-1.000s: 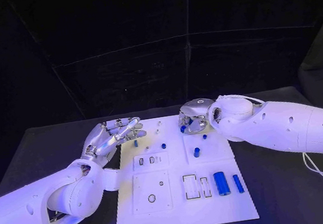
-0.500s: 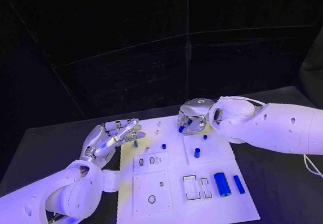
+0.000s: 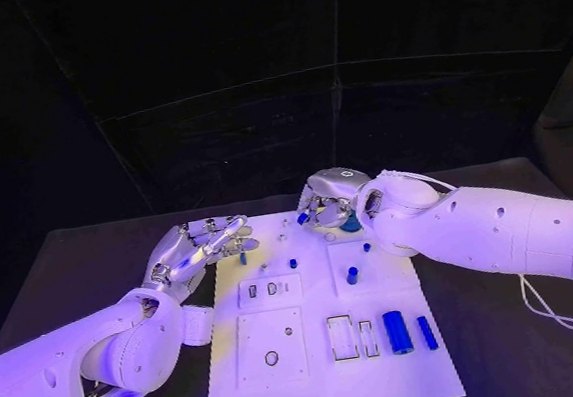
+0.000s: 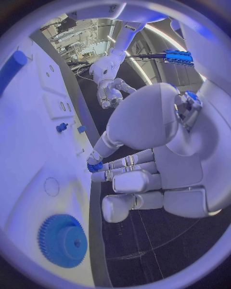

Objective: Assemble the parts on the task board

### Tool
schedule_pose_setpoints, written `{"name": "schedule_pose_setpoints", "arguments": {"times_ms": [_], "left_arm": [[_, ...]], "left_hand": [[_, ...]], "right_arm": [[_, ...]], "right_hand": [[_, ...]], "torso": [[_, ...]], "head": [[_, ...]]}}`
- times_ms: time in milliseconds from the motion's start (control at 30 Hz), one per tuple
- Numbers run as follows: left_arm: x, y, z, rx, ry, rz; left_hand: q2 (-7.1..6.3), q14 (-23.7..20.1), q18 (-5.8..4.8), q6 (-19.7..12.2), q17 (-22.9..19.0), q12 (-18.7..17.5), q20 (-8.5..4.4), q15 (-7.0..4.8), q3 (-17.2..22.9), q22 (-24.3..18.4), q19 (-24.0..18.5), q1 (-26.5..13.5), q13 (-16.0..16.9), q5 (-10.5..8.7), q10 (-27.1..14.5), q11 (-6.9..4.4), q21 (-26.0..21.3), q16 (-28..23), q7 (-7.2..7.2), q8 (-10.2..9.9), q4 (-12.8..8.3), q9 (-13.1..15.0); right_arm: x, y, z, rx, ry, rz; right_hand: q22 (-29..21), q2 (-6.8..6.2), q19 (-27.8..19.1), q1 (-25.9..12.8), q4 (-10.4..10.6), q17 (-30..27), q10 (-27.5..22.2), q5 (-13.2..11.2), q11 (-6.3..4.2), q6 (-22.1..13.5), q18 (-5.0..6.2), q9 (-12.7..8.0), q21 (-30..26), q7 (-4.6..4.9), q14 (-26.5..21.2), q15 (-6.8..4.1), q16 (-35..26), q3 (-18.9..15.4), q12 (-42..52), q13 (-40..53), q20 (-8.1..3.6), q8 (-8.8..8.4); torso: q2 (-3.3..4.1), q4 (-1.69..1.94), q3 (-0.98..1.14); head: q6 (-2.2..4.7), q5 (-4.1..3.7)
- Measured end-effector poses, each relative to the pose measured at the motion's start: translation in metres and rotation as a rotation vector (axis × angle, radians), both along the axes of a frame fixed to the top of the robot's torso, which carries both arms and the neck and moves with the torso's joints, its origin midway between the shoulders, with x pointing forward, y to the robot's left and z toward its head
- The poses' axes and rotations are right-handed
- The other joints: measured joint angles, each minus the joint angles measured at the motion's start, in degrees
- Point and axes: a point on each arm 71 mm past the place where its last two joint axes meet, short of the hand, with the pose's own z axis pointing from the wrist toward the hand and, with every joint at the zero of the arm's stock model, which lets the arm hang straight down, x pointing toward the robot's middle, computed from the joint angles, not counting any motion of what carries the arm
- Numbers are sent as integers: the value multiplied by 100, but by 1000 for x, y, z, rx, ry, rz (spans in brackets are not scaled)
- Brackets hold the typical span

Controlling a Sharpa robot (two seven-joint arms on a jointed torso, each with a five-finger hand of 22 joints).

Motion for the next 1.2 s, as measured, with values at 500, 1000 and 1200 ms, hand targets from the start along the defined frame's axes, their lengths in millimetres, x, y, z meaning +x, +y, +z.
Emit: {"name": "schedule_pose_setpoints", "arguments": {"times_ms": [500,1000,1200], "left_arm": [[1,-1,0,0,3,-7],[1,-2,1,-1,4,-11],[1,-2,1,0,4,-12]], "left_hand": [[0,0,-1,0,-1,0,-1,0,0,-7,-1,0,1,0,0,0,-22,0,0,0,0,1],[0,0,0,0,-1,0,-3,0,0,-6,-3,0,1,0,0,0,-22,0,0,0,0,1],[0,0,-1,0,-2,0,-3,0,0,-6,-4,0,1,0,0,0,-22,0,0,0,0,2]], "right_arm": [[18,25,-5,11,20,-53],[20,34,-6,-14,25,-63],[21,35,-7,-23,26,-67]], "right_hand": [[26,-31,0,-31,70,26,-23,-32,22,-2,-90,-8,24,1,0,0,35,38,-26,-1,0,-44],[34,-32,0,-30,87,50,-23,-34,22,-31,-89,-23,24,14,0,0,56,55,-26,-6,0,-65],[24,-191,-37,-56,169,47,-202,-69,94,-158,-89,-21,46,114,0,1,79,53,-49,-26,37,-82]], "torso": [[43,30,3],[78,37,-2],[81,43,-3]], "head": [[10,45],[4,27],[3,27]]}}
